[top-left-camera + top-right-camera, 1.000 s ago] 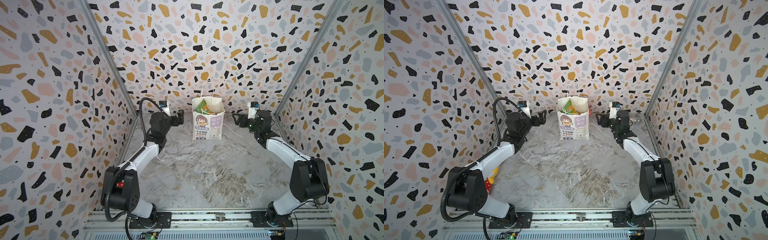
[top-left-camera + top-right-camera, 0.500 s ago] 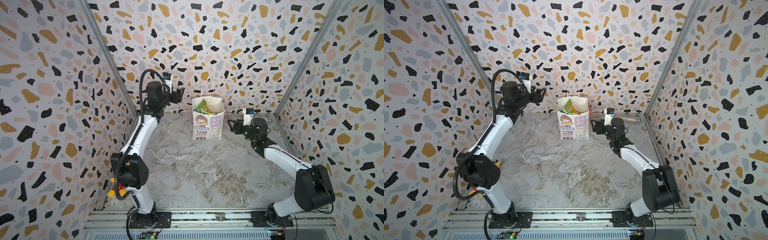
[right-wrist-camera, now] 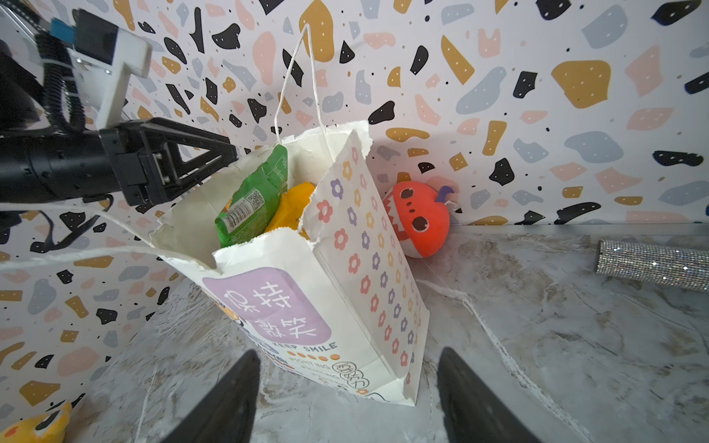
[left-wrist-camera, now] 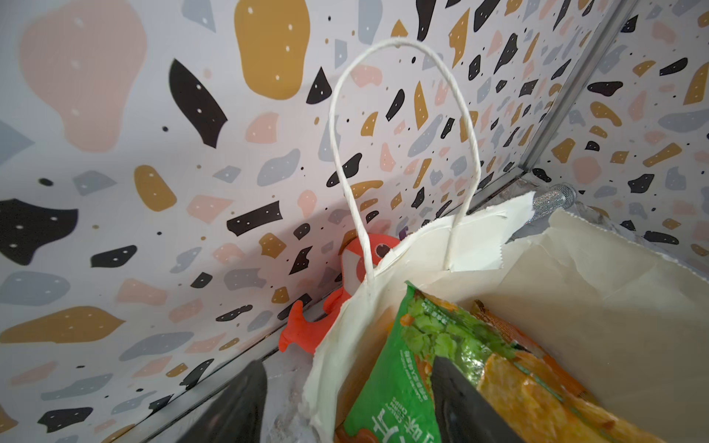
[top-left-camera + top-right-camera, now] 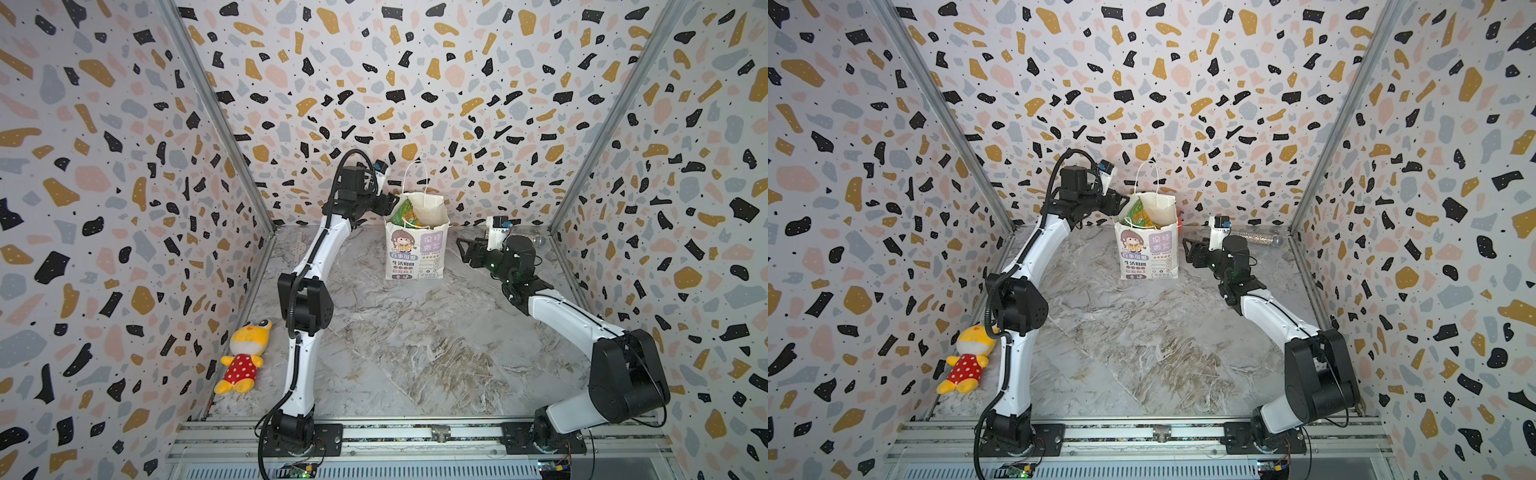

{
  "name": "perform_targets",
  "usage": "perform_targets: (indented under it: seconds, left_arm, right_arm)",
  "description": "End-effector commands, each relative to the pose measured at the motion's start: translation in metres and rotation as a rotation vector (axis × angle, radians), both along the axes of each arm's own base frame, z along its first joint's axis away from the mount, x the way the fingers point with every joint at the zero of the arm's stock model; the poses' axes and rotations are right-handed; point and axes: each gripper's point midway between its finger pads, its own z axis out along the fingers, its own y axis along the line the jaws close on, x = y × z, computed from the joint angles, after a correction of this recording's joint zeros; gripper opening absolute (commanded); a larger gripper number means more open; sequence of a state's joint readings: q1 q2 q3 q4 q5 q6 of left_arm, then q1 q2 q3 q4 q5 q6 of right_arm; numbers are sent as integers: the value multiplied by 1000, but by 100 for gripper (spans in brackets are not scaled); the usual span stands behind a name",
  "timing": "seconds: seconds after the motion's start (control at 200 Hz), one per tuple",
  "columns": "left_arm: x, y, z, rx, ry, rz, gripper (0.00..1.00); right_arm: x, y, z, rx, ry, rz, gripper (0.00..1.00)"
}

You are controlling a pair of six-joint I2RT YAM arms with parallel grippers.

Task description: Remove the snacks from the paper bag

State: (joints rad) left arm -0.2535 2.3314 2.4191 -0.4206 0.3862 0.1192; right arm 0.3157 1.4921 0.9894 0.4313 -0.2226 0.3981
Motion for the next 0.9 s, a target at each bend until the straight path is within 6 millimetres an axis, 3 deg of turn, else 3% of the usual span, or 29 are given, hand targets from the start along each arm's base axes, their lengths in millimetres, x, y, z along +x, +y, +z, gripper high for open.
perform_targets:
  seconds: [0.0,0.295,0.601,0.811,0.896]
  left_arm:
    - [4,-6,23,-19,-77,-13,67]
    - [22,-6,-5,13,-73,28,61]
    - [13,-28,-5,9,-90,-59,35]
    - [5,-38,-1,5,-95,-93,7]
    - [4,-40,-3,14,-96,-98,5]
  right_arm:
    - [0,2,13,5,-44,2,74]
    - [3,5,3,10,-25,15,74]
    - [5,4,4,12,-25,6,74]
    - [3,5,8,26,-31,12,74]
    - [1,4,12,31,-36,10,74]
